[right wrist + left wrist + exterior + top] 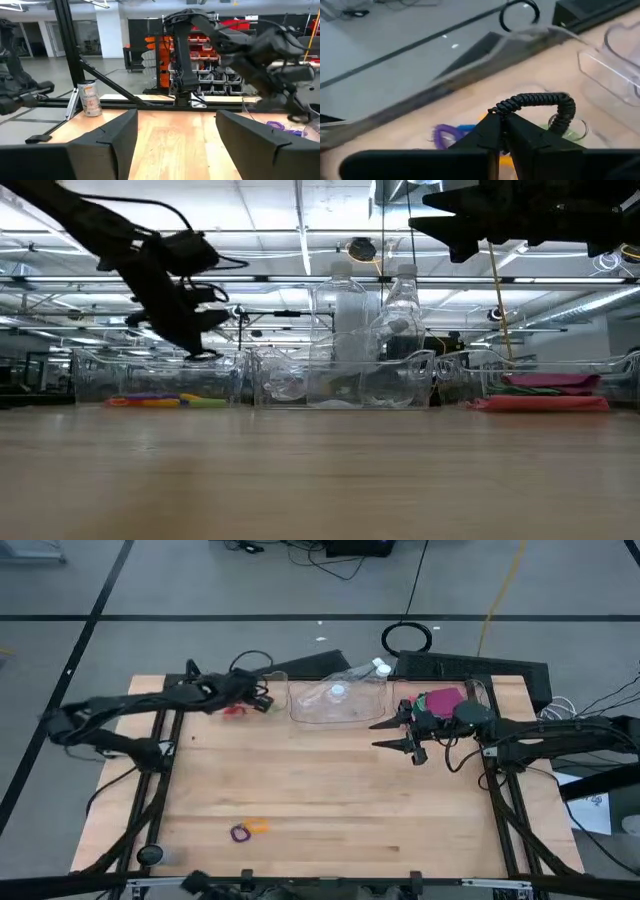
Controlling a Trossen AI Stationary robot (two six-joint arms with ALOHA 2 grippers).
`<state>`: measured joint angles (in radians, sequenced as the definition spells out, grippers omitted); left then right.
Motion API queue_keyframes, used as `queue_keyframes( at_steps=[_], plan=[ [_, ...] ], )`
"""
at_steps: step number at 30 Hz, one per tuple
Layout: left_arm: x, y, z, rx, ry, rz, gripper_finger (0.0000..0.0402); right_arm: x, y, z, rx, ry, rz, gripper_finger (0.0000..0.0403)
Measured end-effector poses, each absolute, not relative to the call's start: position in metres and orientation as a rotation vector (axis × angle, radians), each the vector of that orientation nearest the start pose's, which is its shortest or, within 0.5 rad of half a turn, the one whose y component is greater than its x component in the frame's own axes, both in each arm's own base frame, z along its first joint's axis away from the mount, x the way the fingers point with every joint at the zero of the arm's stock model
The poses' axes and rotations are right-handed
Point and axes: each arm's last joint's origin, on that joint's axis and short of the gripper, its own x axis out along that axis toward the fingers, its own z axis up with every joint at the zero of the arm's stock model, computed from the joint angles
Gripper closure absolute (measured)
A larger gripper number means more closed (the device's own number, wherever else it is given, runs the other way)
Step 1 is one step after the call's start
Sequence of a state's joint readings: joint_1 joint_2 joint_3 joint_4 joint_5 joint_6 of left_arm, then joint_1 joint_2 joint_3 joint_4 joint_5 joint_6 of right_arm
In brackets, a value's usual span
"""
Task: Pick & Place Sports Items
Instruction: Put the black spring keychain into the left transparent bin
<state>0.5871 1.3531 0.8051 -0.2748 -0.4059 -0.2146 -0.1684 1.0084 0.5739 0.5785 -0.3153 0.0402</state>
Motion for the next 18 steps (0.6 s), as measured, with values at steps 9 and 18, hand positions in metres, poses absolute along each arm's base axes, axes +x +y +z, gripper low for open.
queue_keyframes(
  at_steps=[9, 18],
  plan=[
    [0.232, 0.168, 0.192, -0.269, 0.780, 0.972, 0.0385, 0.219, -0.028, 0.292, 0.006, -0.137, 0.147, 0.0206],
    [0.233, 0.169, 0.193, -0.273, 0.748, 0.995, 0.0347, 0.219, -0.028, 0.292, 0.006, -0.136, 0.146, 0.0206]
  ],
)
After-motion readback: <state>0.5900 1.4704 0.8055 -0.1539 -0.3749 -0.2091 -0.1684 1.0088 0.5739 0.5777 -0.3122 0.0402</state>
